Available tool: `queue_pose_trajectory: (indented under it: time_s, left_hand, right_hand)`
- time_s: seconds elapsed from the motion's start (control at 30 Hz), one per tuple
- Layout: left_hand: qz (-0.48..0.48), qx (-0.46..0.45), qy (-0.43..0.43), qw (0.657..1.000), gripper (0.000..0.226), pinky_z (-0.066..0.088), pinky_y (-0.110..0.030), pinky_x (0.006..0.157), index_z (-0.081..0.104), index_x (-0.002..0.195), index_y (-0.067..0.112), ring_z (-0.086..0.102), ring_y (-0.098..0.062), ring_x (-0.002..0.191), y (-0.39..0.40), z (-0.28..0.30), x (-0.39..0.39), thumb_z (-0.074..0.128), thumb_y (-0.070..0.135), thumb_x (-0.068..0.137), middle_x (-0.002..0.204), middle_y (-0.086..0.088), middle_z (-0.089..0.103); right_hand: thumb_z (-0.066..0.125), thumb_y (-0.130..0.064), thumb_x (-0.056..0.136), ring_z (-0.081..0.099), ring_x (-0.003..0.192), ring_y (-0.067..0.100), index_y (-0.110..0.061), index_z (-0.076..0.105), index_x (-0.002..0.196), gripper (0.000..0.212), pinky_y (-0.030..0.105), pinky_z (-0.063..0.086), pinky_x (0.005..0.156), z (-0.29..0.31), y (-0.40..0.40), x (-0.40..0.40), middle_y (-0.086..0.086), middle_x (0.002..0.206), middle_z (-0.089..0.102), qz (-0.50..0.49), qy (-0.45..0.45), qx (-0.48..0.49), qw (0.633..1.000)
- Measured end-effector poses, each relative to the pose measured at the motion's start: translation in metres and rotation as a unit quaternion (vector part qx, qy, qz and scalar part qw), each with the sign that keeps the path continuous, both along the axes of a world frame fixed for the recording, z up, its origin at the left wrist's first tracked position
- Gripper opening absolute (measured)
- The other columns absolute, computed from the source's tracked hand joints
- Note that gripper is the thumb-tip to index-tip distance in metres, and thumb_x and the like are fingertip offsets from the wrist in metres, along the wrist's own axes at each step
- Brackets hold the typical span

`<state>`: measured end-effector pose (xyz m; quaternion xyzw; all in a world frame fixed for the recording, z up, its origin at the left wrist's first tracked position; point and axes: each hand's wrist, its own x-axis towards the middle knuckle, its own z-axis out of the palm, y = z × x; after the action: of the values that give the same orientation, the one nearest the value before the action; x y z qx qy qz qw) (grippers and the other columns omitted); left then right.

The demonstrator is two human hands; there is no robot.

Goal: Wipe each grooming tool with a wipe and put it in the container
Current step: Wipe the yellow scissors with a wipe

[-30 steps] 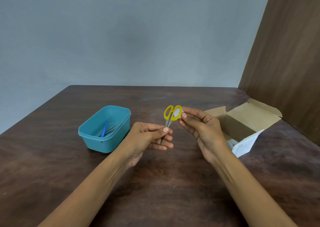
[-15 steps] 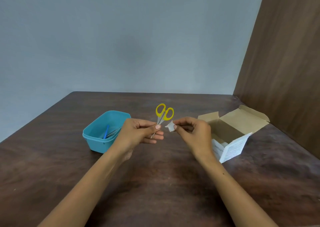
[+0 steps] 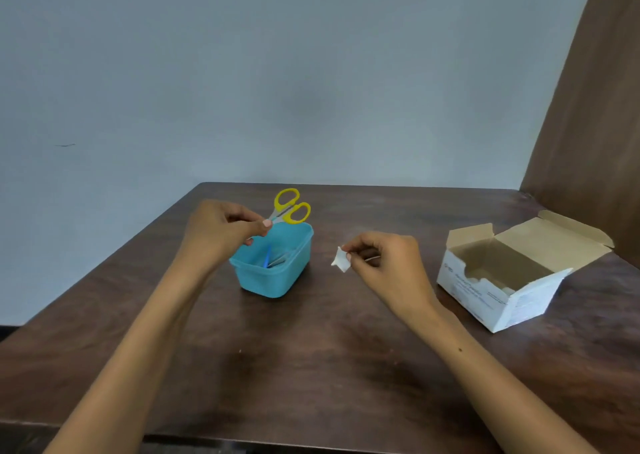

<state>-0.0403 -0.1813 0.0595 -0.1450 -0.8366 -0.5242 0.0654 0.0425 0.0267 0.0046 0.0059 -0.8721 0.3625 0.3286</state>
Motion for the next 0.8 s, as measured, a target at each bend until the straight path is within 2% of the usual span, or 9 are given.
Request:
queue_pose_trajectory:
  time_s: [0.13, 0.23, 0.33, 0.43, 0.67, 0.8]
  left_hand:
    - [0.06, -0.063, 0.02, 0.996, 0.011, 0.046, -0.033, 0.076, 0.071, 0.064, 0.023, 0.063, -0.022, 0.076, -0.004, -0.016, -0.019, 0.08, 0.025, 0.07, 0.064, 0.001, 0.067]
    - [0.106, -0.134, 0.052, 0.984, 0.014, 0.042, -0.036, 0.087, 0.074, 0.069, 0.022, 0.063, -0.024, 0.085, 0.003, -0.026, -0.023, 0.078, 0.035, 0.07, 0.07, 0.001, 0.069]
    - [0.138, -0.188, 0.095, 0.968, 0.013, 0.029, -0.031, 0.077, 0.075, 0.072, 0.024, 0.058, -0.026, 0.094, 0.016, -0.034, -0.02, 0.074, 0.037, 0.074, 0.081, -0.001, 0.071]
    - [0.142, -0.221, 0.126, 0.957, 0.01, 0.023, -0.029, 0.076, 0.076, 0.075, 0.023, 0.052, -0.024, 0.097, 0.026, -0.044, -0.019, 0.071, 0.031, 0.076, 0.091, -0.001, 0.069]
    - [0.147, -0.269, 0.188, 0.933, 0.018, 0.02, -0.029, 0.077, 0.075, 0.09, 0.024, 0.049, -0.022, 0.096, 0.035, -0.052, -0.017, 0.064, 0.036, 0.084, 0.097, -0.002, 0.063]
    - [0.098, -0.232, 0.259, 0.932, 0.018, 0.026, -0.029, 0.082, 0.075, 0.096, 0.019, 0.054, -0.024, 0.096, 0.043, -0.054, -0.008, 0.062, 0.029, 0.087, 0.098, -0.004, 0.064]
  right_hand:
    - [0.064, 0.007, 0.076, 0.062, 0.067, -0.009, -0.012, 0.075, 0.079, 0.022, 0.007, 0.05, 0.065, -0.007, -0.008, -0.012, -0.027, 0.067, 0.06, 0.014, 0.016, -0.003, 1.0]
    - [0.065, 0.009, 0.075, 0.062, 0.069, -0.012, -0.012, 0.074, 0.076, 0.023, 0.006, 0.049, 0.065, -0.015, -0.007, -0.015, -0.031, 0.063, 0.058, 0.012, 0.014, 0.002, 1.0]
    - [0.067, 0.006, 0.075, 0.063, 0.072, -0.011, -0.014, 0.075, 0.079, 0.022, 0.008, 0.051, 0.066, -0.019, -0.004, -0.017, -0.029, 0.066, 0.059, 0.009, 0.01, 0.008, 1.0]
    - [0.068, 0.004, 0.076, 0.064, 0.078, -0.006, -0.015, 0.075, 0.081, 0.021, 0.009, 0.052, 0.067, -0.02, -0.001, -0.016, -0.028, 0.068, 0.059, 0.008, 0.005, 0.004, 1.0]
    - [0.068, 0.001, 0.078, 0.062, 0.076, -0.01, -0.016, 0.075, 0.085, 0.02, 0.01, 0.052, 0.07, -0.02, 0.002, -0.015, -0.026, 0.071, 0.059, -0.005, -0.018, 0.007, 1.0]
    - [0.068, -0.001, 0.08, 0.065, 0.074, -0.002, -0.017, 0.075, 0.086, 0.019, 0.017, 0.055, 0.071, -0.02, 0.003, -0.014, -0.018, 0.075, 0.066, -0.018, -0.023, 0.016, 0.999]
